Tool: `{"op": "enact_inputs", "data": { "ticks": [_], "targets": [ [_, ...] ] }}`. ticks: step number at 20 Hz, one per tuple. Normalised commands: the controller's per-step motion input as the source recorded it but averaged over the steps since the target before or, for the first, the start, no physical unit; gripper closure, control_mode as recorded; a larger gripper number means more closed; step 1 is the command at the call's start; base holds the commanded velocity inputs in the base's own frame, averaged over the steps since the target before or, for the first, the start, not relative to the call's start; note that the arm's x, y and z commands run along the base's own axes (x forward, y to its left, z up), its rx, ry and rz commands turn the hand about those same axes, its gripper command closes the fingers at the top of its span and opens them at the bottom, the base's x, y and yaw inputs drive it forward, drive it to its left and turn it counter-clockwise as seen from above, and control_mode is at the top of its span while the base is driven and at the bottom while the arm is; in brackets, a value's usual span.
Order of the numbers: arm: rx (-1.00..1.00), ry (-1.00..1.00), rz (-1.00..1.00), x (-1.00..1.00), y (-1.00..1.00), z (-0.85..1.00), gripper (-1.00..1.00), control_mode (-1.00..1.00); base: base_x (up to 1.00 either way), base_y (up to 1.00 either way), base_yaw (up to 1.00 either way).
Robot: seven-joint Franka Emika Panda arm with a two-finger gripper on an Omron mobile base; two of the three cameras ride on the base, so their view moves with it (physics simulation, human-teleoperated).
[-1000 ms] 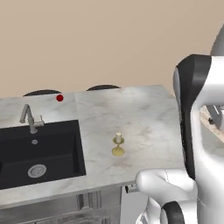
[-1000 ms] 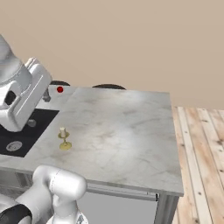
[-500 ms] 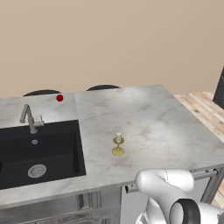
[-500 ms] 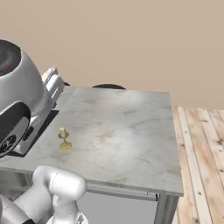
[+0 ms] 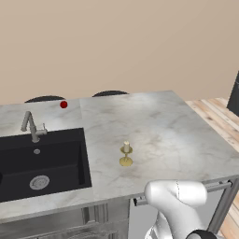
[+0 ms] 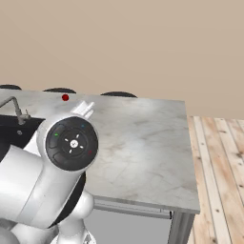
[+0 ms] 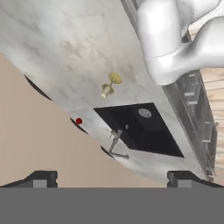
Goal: Pick the candle and candle from the dining table and place them in the open cabinet. Close the cabinet after placing the objects.
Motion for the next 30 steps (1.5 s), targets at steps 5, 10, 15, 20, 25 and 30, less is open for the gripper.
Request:
{"op": "enact_inputs", "data": {
  "ticks": [5,10,15,20,25,30],
  "targets": [
    [0.31,0.01,-0.16,0.31,0.15,-0.37,-1.00,-1.00,0.00,0.00,0.00],
    [0.23,0.04,-0.14,0.30,0.15,-0.47,-1.00,-1.00,0.00,0.00,0.00],
    [0.07,0.03,-0.07,0.26,0.20,-0.44,-1.00,-1.00,0.00,0.00,0.00],
    [0.00,0.01,0.00,0.20,0.10,-0.31,-1.00,-1.00,0.00,0.00,0.00],
    [-0.01,0.21,0.00,0.22,0.11,-0.35,-1.00,-1.00,0.00,0.00,0.00],
    [0.00,0.16,0.05,0.24,0.12,-0.45,-1.00,-1.00,0.00,0.00,0.00]
  ]
}}
